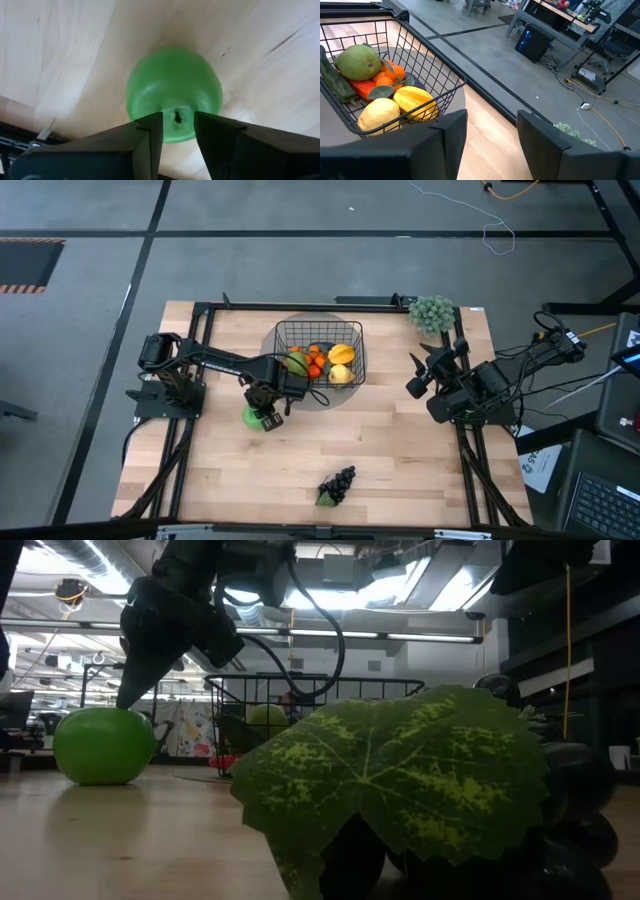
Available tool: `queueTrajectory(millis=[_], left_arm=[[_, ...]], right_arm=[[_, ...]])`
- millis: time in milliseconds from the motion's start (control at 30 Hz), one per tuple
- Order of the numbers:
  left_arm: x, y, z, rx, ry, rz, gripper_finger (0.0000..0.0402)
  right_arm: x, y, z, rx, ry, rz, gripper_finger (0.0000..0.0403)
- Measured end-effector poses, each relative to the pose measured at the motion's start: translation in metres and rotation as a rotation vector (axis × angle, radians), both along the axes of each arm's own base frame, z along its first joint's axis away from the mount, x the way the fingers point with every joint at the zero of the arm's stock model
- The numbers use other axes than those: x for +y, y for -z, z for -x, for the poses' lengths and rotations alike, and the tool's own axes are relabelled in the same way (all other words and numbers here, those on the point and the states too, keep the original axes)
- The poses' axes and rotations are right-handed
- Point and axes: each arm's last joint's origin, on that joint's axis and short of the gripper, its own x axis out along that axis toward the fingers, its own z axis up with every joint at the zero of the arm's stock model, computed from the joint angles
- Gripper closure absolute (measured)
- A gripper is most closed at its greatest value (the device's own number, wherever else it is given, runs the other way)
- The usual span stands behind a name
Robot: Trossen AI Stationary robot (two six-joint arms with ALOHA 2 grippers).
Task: Build produce basket
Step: Put the green apple into the wire basket
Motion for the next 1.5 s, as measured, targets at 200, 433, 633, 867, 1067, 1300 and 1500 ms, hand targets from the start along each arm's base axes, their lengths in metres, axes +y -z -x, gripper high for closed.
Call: queueTrajectory(millis=[200, 433, 633, 867, 1067, 1300, 1500], left_arm=[[-0.0006, 0.0000, 0.0003, 0.003, 0.002, 0.000, 0.0303], [-0.0059, -0.0001, 0.0007, 0.003, 0.020, 0.000, 0.0303], [-0.0077, 0.0000, 0.0009, 0.002, 0.030, -0.015, 0.0303], [-0.0071, 0.0003, -0.0007, -0.015, 0.035, -0.041, 0.0303], [-0.0069, 0.0004, -0.0009, -0.017, 0.035, -0.044, 0.0303], [-0.0069, 0.0004, -0.0009, -0.017, 0.033, -0.044, 0.0309], [-0.0070, 0.0004, -0.0010, -0.017, 0.025, -0.044, 0.0332]], right_arm=[[0.0000, 0.0000, 0.0000, 0.000, 0.000, 0.000, 0.0229], [0.0000, 0.0000, 0.0000, 0.000, 0.000, 0.000, 0.0229], [0.0000, 0.0000, 0.0000, 0.000, 0.000, 0.000, 0.0229], [0.0000, 0.0000, 0.0000, 0.000, 0.000, 0.000, 0.0229], [0.0000, 0.0000, 0.0000, 0.000, 0.000, 0.000, 0.0229], [0.0001, 0.0000, 0.0000, 0.000, -0.001, -0.001, 0.0229], [0.0000, 0.0000, 0.0000, 0.001, 0.000, 0.000, 0.0229]])
